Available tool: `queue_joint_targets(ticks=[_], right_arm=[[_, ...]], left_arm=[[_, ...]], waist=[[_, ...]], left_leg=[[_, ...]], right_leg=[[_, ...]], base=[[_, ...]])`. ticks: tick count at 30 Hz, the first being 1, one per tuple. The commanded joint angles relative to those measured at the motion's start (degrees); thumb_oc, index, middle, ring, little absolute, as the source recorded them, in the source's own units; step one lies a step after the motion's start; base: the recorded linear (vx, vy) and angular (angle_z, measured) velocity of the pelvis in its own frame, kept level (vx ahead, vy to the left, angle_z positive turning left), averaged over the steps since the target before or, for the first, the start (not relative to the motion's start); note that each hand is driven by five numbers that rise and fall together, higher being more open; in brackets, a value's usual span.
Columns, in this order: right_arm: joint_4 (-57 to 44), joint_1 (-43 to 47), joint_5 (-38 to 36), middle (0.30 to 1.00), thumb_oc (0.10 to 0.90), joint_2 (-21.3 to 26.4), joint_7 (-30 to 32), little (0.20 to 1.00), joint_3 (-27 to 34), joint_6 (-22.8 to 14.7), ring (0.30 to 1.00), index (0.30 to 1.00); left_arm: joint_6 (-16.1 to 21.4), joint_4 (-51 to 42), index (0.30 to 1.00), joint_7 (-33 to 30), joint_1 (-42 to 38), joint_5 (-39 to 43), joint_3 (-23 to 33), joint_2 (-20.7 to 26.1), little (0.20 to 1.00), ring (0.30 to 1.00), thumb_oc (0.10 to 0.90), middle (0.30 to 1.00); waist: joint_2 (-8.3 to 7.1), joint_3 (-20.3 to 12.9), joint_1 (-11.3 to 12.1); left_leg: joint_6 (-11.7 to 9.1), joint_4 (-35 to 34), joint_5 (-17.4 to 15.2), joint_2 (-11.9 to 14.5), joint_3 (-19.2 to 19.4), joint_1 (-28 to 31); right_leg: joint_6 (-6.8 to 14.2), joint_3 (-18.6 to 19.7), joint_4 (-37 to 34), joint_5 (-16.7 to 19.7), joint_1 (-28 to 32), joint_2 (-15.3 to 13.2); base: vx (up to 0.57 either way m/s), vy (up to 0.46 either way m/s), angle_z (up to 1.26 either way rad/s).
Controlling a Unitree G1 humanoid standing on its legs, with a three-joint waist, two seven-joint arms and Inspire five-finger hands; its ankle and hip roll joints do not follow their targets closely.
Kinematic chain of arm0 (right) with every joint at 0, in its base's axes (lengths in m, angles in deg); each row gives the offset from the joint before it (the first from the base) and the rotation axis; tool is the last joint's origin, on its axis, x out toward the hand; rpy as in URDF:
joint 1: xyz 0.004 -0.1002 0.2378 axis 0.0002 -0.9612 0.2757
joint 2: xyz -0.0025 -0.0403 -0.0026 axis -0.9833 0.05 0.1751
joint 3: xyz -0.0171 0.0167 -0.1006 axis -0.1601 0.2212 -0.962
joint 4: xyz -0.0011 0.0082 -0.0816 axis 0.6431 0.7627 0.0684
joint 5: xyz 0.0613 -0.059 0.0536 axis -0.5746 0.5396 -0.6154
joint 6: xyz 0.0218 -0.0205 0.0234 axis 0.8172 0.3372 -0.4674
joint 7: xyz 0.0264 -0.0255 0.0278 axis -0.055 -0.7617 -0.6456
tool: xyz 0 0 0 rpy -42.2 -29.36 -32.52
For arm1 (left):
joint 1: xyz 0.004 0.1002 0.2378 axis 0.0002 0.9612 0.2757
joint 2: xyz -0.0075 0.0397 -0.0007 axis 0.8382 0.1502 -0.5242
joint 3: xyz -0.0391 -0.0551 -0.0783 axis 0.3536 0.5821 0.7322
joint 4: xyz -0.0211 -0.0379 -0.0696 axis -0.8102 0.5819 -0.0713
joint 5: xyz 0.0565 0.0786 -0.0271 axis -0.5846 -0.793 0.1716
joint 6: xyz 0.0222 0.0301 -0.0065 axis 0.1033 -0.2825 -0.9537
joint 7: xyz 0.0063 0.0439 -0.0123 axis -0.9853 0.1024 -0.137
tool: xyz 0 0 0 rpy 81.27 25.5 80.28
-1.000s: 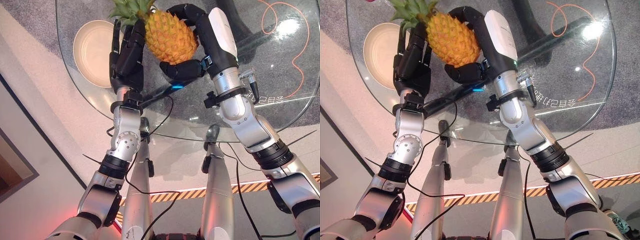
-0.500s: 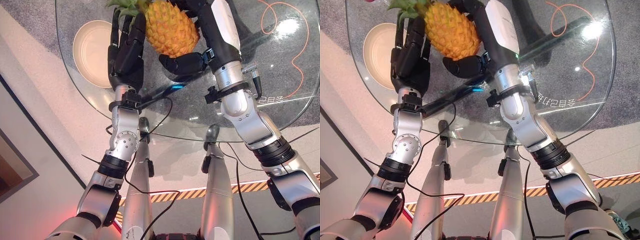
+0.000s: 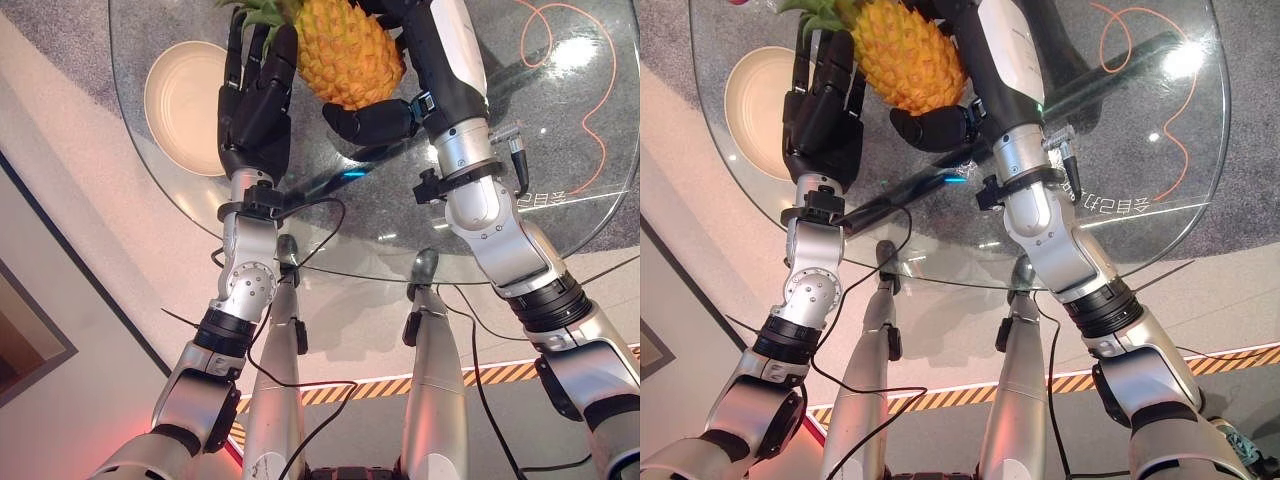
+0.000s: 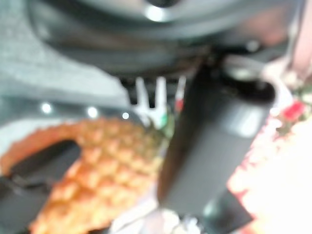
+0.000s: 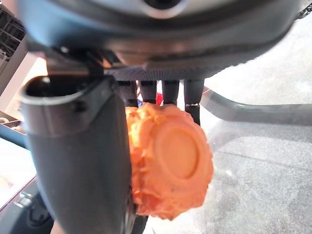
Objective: Pick up the fruit to the plate
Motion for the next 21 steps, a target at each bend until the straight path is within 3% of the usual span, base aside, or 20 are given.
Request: queue_joint_targets(ticks=[1, 11, 21], right_arm=[[-7.1, 8.1, 1.9, 0.3, 0.1, -1.9, -1.1, 0.2, -3.8, -8.1, 0.3, 0.3], [-6.1, 8.1, 1.9, 0.3, 0.1, -1.6, 1.7, 0.2, -2.9, -7.8, 0.3, 0.3], [-5.5, 7.2, 3.5, 0.3, 0.1, -2.3, 3.8, 0.2, -1.4, -8.4, 0.3, 0.3]], left_arm=[[4.5, -4.6, 0.9, -2.4, -11.2, -5.6, -1.2, 1.4, 0.9, 0.9, 0.8, 0.9], [3.8, -2.4, 0.9, -9.6, -10.8, -6.1, -0.1, 0.1, 0.9, 0.9, 0.8, 0.9], [4.7, -1.6, 0.9, -11.3, -10.6, -6.2, 1.0, -0.9, 0.9, 0.9, 0.8, 0.9]], waist=[[-2.85, -1.4, 1.0], [-2.93, -1.4, 0.9], [-2.72, -1.4, 0.8]], left_leg=[[-0.6, 3.1, -4.2, 0.1, -0.3, 0.6], [-0.7, 3.0, -4.4, 0.0, -0.3, 0.9], [-0.7, 3.1, -4.3, 0.1, -0.3, 0.5]], right_leg=[[-0.1, -2.9, -13.4, 12.2, 4.4, 2.1], [-0.1, -3.0, -13.6, 11.7, 4.9, 2.2], [-0.1, -2.8, -13.4, 11.7, 4.4, 2.1]], base=[[0.0, 0.0, 0.0], [0.0, 0.0, 0.0], [0.0, 0.0, 0.0]])
